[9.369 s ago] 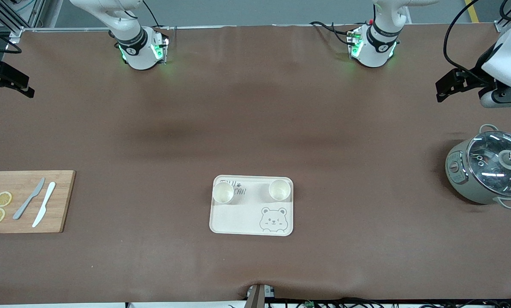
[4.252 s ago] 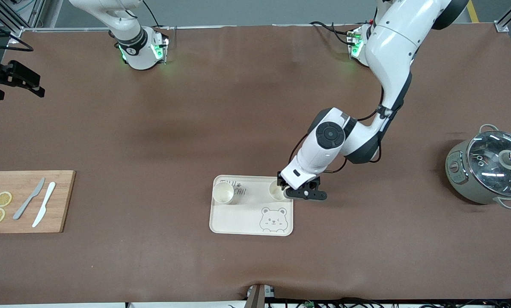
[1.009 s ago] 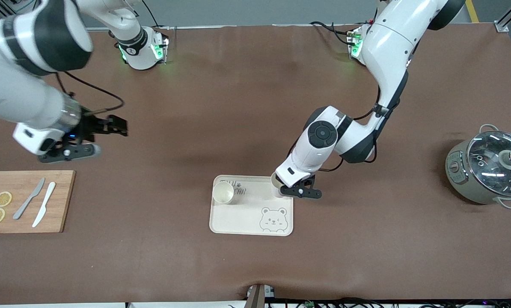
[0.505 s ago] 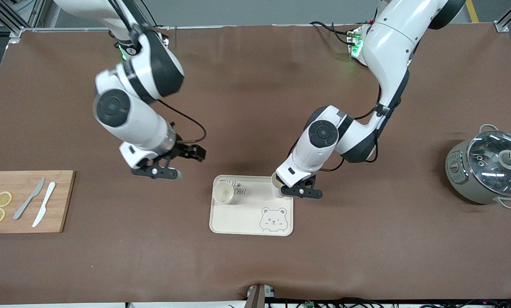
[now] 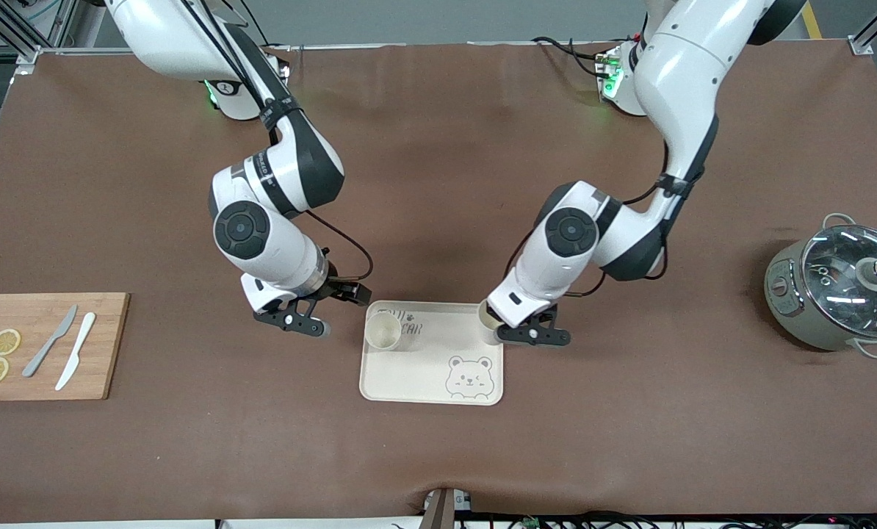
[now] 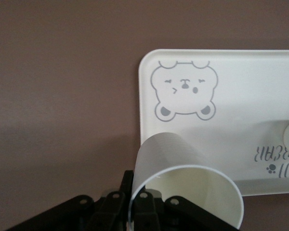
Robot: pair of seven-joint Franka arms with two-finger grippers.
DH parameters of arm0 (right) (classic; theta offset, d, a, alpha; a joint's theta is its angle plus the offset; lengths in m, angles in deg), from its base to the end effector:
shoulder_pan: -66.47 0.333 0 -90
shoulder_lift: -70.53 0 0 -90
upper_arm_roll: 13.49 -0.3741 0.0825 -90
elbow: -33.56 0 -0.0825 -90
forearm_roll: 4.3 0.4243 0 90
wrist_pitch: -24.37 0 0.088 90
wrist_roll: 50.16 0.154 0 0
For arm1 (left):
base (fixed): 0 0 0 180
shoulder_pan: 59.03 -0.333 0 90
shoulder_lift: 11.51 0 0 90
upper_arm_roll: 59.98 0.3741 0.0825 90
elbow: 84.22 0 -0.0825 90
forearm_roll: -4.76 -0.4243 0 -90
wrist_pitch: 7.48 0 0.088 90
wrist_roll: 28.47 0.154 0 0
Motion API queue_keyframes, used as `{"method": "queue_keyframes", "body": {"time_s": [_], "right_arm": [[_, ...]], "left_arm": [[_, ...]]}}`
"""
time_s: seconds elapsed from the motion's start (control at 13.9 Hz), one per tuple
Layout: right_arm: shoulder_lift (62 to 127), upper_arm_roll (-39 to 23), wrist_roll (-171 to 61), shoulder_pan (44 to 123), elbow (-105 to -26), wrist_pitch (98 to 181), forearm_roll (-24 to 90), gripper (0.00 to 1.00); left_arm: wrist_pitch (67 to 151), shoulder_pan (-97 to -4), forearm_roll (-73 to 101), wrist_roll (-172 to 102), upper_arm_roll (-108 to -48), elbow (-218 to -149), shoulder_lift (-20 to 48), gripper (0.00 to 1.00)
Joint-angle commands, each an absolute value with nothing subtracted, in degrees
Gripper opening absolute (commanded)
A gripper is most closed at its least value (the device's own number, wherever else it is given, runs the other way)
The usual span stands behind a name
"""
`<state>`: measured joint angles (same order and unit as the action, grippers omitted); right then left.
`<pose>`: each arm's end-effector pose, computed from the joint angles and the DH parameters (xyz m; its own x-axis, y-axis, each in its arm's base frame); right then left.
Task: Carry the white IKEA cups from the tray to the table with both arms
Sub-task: 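Grasp the other cup with the right gripper while the left gripper lifts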
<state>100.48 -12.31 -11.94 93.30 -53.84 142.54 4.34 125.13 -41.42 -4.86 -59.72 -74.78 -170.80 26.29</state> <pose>0.6813 0.3453 0.3424 0.9579 -0.2789 -0.0681 -0.2848 -0.9530 -0.1033 0.6988 -0.3931 0.2796 0.9896 -0.0512 0.1342 -0.0651 -0.9928 0.1009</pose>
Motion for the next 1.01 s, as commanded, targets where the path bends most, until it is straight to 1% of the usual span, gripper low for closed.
{"method": "queue_keyframes", "body": {"time_s": [0.0, 0.22, 0.5, 0.65, 0.79, 0.94], "right_arm": [[100.0, -12.3, -10.7, 92.1, -53.4, 141.5, 4.3, 1.0], [100.1, -12.3, -10.6, 92.1, -53.4, 141.6, 4.3, 1.0], [100.4, -12.2, -10.8, 92.0, -53.5, 141.9, 4.3, 1.0], [102.7, -12.3, -10.3, 92.2, -53.3, 143.2, 4.0, 1.0], [103.9, -12.3, -9.8, 92.4, -53.5, 146.8, 4.1, 1.0], [105.1, -12.3, -8.3, 92.7, -53.1, 147.2, 4.6, 1.0]], "left_arm": [[119.6, -44.7, -6.6, -59.8, -74.9, -172.4, 22.6, 0.0], [115.9, -48.8, -6.5, -58.1, -74.9, -174.6, 20.3, 0.0], [115.8, -55.5, -6.6, -52.1, -75.1, -180.3, 17.4, 0.0], [115.8, -58.2, -6.6, -48.8, -75.1, -182.3, 16.4, 0.0], [115.8, -61.7, -6.6, -44.8, -75.1, -184.4, 15.7, 0.0], [116.4, -64.5, -6.6, -42.9, -75.1, -186.9, 15.5, 0.0]]}}
